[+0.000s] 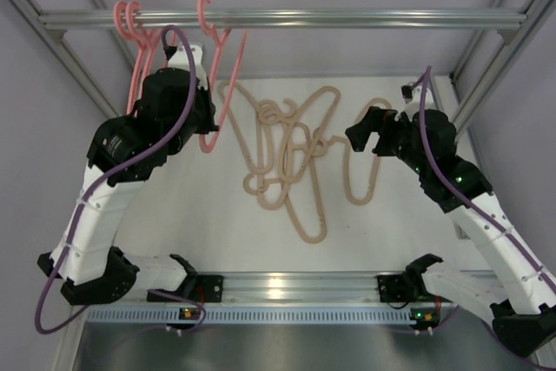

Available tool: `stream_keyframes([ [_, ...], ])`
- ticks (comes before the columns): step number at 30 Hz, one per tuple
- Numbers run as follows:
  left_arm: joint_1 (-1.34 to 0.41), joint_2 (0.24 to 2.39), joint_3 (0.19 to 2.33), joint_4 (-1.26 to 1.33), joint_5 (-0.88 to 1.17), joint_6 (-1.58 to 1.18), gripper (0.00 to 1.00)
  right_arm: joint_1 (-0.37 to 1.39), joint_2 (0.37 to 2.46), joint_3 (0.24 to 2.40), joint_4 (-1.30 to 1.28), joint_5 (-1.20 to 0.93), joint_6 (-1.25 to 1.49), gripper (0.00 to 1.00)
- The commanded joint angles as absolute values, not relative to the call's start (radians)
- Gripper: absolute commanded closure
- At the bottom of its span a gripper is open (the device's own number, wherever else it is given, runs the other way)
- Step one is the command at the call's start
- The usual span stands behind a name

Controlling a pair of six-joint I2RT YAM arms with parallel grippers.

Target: Organize the hangers

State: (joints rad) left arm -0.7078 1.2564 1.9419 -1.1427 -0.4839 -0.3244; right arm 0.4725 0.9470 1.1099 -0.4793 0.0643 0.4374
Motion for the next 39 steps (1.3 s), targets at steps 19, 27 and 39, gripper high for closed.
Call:
stream_keyframes([
  [19, -0.322, 1.448, 2.125, -1.299, -0.235, -0.196, 1.0, 0.456, 0.91, 1.063, -0.371, 0.005, 0.436, 0.01],
  [27, -0.206, 1.473, 2.121, -1.309, -0.212, -0.198, 1.0, 0.456, 0.927, 1.051, -0.353, -0.04, 0.448, 0.01],
  [39, -0.121, 1.52, 2.135, -1.284, -0.182, -0.201, 1.0, 0.456, 0.937, 1.028, -0.328, -0.069, 0.459, 0.01],
])
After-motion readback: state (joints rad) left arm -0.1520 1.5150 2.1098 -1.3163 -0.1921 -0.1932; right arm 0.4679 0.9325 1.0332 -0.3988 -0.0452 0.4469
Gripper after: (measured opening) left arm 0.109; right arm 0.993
